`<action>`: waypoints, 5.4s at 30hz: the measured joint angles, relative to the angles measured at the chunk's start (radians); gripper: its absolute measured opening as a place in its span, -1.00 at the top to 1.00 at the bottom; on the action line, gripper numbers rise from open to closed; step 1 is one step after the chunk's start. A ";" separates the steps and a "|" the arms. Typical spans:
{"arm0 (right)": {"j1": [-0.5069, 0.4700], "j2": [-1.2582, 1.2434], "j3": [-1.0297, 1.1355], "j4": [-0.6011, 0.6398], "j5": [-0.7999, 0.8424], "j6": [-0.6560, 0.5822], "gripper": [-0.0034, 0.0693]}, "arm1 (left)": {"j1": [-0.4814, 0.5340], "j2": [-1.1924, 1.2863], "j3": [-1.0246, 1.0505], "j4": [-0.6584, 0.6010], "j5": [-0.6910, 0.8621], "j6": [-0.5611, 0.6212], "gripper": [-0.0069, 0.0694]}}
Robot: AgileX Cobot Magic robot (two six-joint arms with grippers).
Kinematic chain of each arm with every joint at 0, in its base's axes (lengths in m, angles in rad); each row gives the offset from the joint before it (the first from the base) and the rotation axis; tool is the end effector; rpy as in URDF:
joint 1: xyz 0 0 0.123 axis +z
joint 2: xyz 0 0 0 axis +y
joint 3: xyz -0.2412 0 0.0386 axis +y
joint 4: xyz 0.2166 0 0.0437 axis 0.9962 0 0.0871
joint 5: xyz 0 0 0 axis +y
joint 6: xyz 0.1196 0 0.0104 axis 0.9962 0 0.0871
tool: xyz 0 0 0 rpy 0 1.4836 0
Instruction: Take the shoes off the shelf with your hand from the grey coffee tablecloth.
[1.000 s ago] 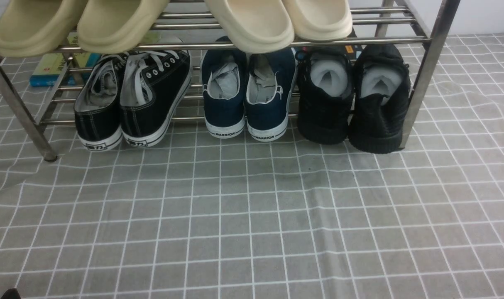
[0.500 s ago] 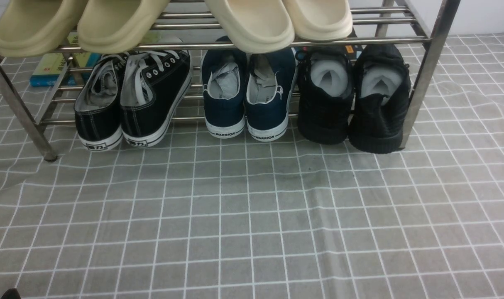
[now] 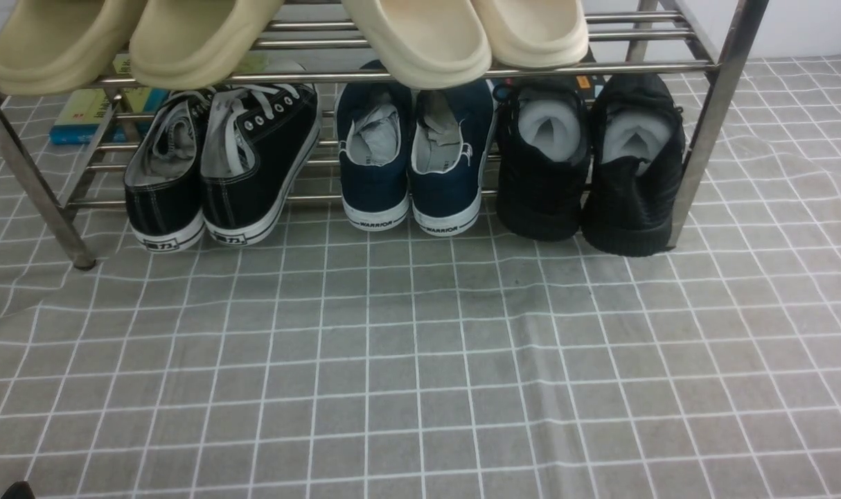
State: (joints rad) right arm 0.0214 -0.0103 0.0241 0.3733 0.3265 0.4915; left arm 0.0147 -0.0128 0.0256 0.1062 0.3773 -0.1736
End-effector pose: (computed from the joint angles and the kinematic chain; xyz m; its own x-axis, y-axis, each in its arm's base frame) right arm 0.0913 0.0160 0.1724 -0.2535 0.7387 -0.6245 0.0828 0.6598 0.7469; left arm 0.0899 0.0060 0.1638 -0.2917 -0.0790 -0.9532 -0.0740 0.9955 -0.0598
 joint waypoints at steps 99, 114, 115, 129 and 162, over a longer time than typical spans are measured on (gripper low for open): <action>0.542 1.808 -1.767 -0.494 0.722 -0.679 0.78 | 0.000 0.000 0.000 0.019 0.000 0.000 0.19; 0.493 1.968 -1.952 -0.535 0.639 -0.661 0.78 | 0.000 0.000 0.000 0.043 0.000 0.000 0.19; 0.490 1.982 -1.972 -0.535 0.644 -0.661 0.78 | 0.000 0.000 0.000 0.045 0.000 0.000 0.19; 0.462 2.103 -2.116 -0.560 0.752 -0.670 0.78 | 0.000 0.000 0.000 0.050 0.001 0.000 0.19; 0.464 1.979 -1.945 -0.414 0.846 -0.558 0.79 | 0.000 0.000 0.000 0.051 0.002 0.000 0.19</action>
State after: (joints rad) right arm 0.4858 1.9686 -1.9205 -0.0406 1.1724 -0.0670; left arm 0.0147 -0.0128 0.0256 0.1576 0.3795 -0.1736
